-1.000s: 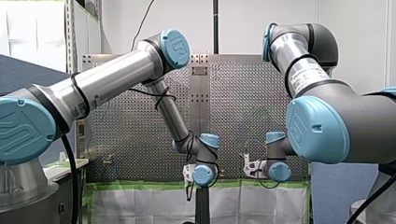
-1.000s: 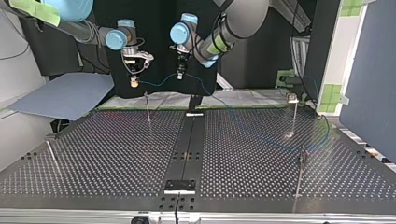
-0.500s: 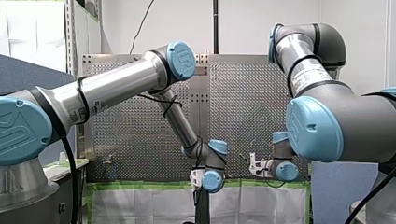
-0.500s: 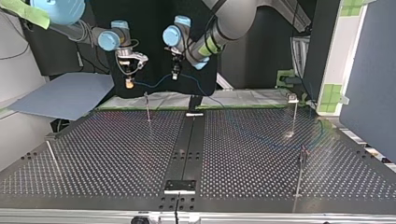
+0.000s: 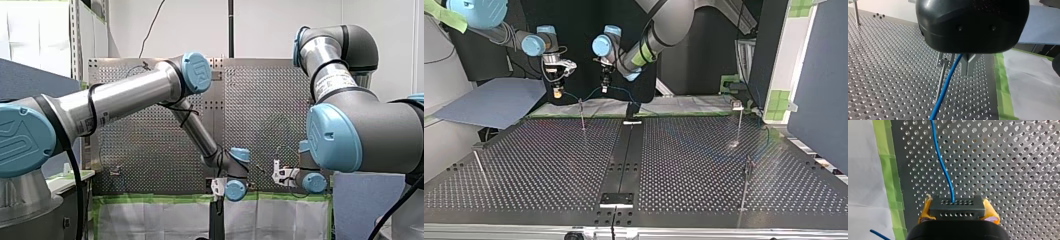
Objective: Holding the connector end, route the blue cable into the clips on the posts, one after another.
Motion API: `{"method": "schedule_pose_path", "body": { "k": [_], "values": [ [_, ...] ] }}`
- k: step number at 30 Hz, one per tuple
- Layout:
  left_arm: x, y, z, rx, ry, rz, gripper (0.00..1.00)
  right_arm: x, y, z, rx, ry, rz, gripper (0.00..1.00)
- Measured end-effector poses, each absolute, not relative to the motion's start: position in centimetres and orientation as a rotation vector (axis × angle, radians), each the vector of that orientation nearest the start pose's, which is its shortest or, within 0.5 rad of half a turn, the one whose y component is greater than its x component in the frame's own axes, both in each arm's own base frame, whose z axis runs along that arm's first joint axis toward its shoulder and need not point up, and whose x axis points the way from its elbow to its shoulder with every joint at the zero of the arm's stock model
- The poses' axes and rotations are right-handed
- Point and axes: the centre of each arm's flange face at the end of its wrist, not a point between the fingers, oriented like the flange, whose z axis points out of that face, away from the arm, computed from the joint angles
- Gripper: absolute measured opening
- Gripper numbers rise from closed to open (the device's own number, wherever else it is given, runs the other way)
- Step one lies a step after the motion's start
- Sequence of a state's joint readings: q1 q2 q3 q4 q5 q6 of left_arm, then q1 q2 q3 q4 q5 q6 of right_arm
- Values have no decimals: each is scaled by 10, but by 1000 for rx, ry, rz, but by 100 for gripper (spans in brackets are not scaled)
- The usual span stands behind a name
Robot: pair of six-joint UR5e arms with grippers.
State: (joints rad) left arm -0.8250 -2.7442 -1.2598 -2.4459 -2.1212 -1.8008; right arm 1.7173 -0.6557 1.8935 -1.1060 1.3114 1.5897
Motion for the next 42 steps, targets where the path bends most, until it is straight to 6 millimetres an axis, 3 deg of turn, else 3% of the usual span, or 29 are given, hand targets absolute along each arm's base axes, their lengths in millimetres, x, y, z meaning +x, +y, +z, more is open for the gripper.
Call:
{"method": "schedule_pose_path", "body": {
  "k": [13,19,28,42],
  "values": [
    [461,-617,-46,67,1622,-387,0,207,-535,-59,1565,-1146,1407,0],
    [478,-625,-30,52,1585,-414,0,193,-544,-58,1541,-1162,1400,0],
    [472,-636,-59,94,1623,-381,0,181,-557,-55,1526,-1174,1440,0],
    [486,-632,-61,80,1621,-361,0,165,-575,-49,1483,-1195,1466,0]
  ]
}}
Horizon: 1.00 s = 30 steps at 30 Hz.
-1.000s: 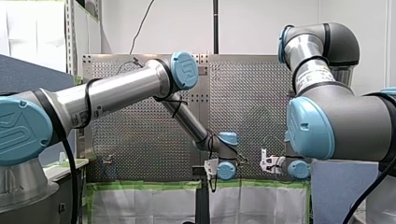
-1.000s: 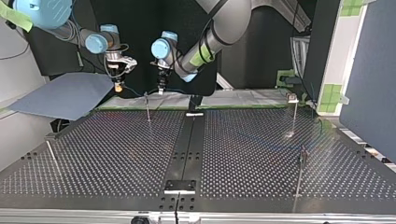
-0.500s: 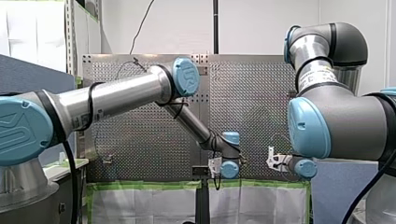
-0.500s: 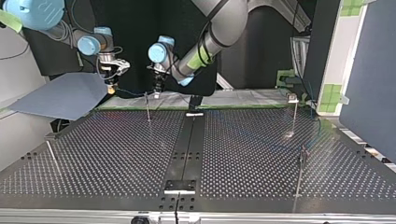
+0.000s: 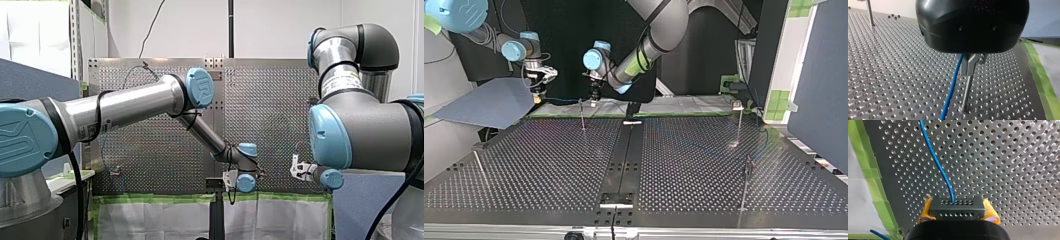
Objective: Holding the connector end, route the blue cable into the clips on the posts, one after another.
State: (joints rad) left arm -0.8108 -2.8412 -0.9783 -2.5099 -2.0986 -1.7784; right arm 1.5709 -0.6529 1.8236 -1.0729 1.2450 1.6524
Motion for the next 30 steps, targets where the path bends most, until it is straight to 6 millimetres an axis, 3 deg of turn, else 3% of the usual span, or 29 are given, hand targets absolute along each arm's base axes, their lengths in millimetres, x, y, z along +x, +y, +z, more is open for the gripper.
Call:
{"method": "schedule_pose_path", "body": {
  "k": [11,21,30],
  "values": [
    [484,-634,-63,105,1613,-345,0,167,-581,-46,1497,-1174,1473,0],
    [457,-632,-115,184,1676,-308,0,167,-577,-54,1523,-1177,1446,0],
    [449,-630,-122,192,1699,-278,0,165,-569,-67,1567,-1181,1384,0]
  ]
}}
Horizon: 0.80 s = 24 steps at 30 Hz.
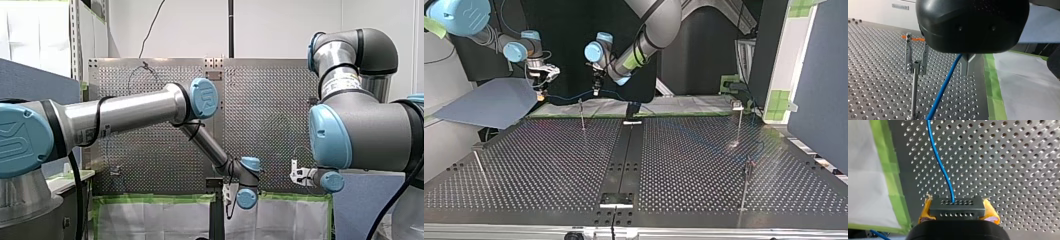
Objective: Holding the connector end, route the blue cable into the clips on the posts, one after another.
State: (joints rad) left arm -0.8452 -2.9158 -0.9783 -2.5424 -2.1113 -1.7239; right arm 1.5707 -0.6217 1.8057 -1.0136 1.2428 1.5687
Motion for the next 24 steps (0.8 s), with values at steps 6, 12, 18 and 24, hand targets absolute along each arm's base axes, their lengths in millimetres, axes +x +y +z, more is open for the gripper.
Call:
{"method": "schedule_pose_path", "body": {
  "k": [6,12,18,24],
  "values": [
    [436,-638,-120,179,1695,-276,0,164,-562,-72,1627,-1182,1314,0],
    [418,-649,-119,165,1690,-293,0,164,-552,-77,1691,-1140,1279,0],
    [410,-656,-112,151,1685,-318,0,165,-550,-76,1709,-1087,1301,0],
    [416,-663,-97,117,1667,-335,0,163,-552,-75,1716,-1056,1348,0]
  ]
}}
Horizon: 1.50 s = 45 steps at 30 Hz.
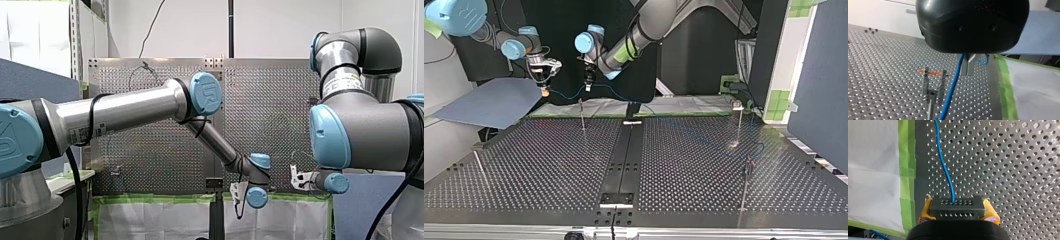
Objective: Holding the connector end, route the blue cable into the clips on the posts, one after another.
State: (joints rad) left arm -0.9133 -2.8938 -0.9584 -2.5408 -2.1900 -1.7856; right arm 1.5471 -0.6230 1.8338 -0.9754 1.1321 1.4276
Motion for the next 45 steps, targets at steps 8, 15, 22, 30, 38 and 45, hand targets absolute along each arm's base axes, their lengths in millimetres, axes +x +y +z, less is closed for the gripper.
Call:
{"method": "schedule_pose_path", "body": {
  "k": [8,15,22,30,38,45],
  "values": [
    [427,-671,-81,81,1650,-349,0,157,-552,-73,1750,-1020,1410,0],
    [442,-660,-82,69,1662,-331,0,154,-553,-70,1774,-991,1470,0],
    [454,-654,-81,71,1664,-334,0,154,-566,-62,1768,-971,1517,0],
    [458,-653,-81,81,1667,-345,0,155,-584,-32,1716,-959,1562,0],
    [465,-649,-80,83,1671,-345,0,161,-587,-26,1701,-969,1595,0],
    [477,-641,-80,81,1673,-344,0,167,-592,-22,1692,-958,1615,0]
  ]
}}
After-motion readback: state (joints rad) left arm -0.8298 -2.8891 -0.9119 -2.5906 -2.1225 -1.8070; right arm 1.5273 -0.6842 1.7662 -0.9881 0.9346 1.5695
